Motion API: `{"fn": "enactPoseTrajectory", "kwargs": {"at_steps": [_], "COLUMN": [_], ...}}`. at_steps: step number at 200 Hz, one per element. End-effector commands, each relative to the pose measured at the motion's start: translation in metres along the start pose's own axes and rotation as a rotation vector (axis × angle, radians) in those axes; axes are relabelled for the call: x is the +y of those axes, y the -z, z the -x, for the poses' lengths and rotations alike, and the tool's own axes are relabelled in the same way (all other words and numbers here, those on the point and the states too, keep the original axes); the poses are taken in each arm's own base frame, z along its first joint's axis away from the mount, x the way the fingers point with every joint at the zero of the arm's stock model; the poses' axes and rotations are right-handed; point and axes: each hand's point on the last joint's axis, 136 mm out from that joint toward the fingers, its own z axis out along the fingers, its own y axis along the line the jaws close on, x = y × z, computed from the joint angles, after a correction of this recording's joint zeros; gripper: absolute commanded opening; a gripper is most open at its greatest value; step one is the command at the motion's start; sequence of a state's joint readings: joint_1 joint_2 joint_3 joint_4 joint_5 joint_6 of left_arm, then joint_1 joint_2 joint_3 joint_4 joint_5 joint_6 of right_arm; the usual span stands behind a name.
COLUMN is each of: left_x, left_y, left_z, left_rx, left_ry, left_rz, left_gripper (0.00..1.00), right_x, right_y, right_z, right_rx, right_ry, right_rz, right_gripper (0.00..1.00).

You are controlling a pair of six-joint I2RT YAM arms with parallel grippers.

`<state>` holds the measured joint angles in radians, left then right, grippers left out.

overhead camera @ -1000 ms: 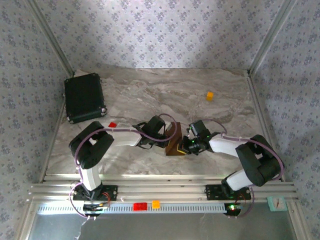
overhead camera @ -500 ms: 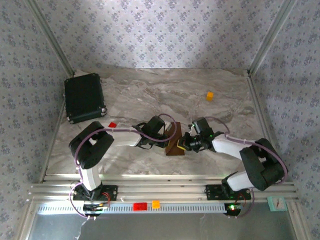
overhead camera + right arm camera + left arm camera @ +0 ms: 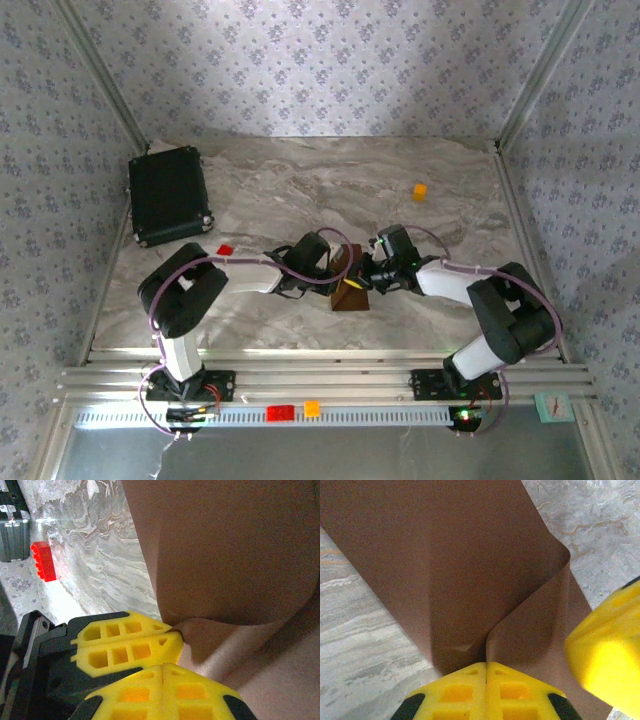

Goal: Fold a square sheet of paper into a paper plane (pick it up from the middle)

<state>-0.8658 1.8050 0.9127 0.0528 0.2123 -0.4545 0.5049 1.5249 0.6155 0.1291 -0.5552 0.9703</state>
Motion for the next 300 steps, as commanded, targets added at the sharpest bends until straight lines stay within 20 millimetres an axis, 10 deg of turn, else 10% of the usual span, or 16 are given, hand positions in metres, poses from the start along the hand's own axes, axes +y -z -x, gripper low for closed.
{"fn": "enactPoseTrajectory", "kwargs": {"at_steps": [1, 65, 138, 216, 300], "left_x": [0.009, 0.010, 0.011, 0.013, 0.013], "left_y": [-0.002, -0.003, -0.002, -0.003, -0.001], "left_z": [-0.017, -0.020, -0.021, -0.024, -0.023], "left_rx": [0.043, 0.053, 0.064, 0.070, 0.070], "left_ry": [0.010, 0.008, 0.003, -0.001, -0.003], "left_rz": [0.034, 0.037, 0.045, 0.049, 0.050], "left_gripper": [0.00, 0.00, 0.00, 0.00, 0.00], "right_x": [0.004, -0.051, -0.009, -0.090, -0.023], "right_y": [-0.007, -0.018, 0.006, 0.002, 0.020], "right_z": [0.002, -0.021, 0.016, 0.007, 0.033], "right_rx": [0.014, 0.053, -0.030, -0.029, -0.072], "right_ry": [-0.011, -0.071, -0.015, -0.181, -0.038], "right_rz": [0.011, -0.108, -0.032, -0.192, -0.073], "right_gripper": [0.00, 0.00, 0.01, 0.00, 0.00]}}
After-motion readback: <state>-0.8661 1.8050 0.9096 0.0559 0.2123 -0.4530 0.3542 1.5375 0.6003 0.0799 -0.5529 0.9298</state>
